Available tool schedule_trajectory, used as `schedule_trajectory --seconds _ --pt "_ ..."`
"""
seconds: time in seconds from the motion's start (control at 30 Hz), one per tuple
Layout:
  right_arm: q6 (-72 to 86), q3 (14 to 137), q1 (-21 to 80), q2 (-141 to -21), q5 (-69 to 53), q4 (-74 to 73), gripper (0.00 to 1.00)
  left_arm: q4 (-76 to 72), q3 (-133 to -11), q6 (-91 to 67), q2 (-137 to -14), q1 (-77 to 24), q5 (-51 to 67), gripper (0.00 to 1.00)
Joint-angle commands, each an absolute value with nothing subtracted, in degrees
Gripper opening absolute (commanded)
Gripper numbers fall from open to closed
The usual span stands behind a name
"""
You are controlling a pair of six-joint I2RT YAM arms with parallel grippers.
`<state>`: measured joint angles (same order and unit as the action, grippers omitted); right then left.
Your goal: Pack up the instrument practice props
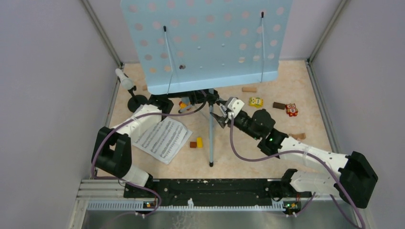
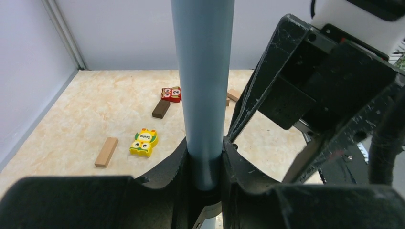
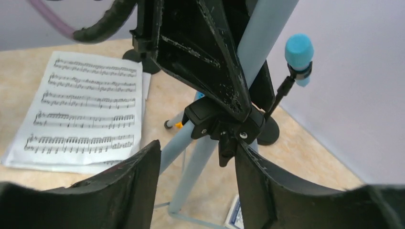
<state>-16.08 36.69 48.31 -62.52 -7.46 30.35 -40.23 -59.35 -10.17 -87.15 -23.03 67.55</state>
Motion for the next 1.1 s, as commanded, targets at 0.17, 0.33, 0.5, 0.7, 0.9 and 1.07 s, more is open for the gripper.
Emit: schedule_trajectory --seconds 0.17,0.33,0.5,0.7,0.9,1.07 --pt "-17.75 41.77 55.60 -62.37 3.10 30.82 0.61 -34.78 -58.27 -6.51 -91.21 -22.46 54.83 0.00" --pt "-16.52 40.12 53.44 -60.03 5.08 31.15 0.61 -34.78 -58.18 -6.58 -91.14 -22.50 54.82 0.00" --pt "-11.97 36.77 45.73 -54.03 -2.33 31.67 0.57 -34.74 -58.27 -6.46 -91.11 -22.50 54.78 0.00" --pt "-5.19 35.79 37.59 -51.03 -18.35 29.59 0.59 -34.72 -58.27 -6.51 -91.17 -22.50 54.84 0.00" --pt "-1.02 36.59 34.80 -55.48 -26.06 30.79 0.56 -34.73 -58.35 -6.63 -91.36 -22.50 54.92 0.00" --pt "-1.47 38.22 34.80 -60.20 -25.95 33.72 0.49 -34.72 -58.34 -6.51 -91.29 -22.46 54.93 0.00"
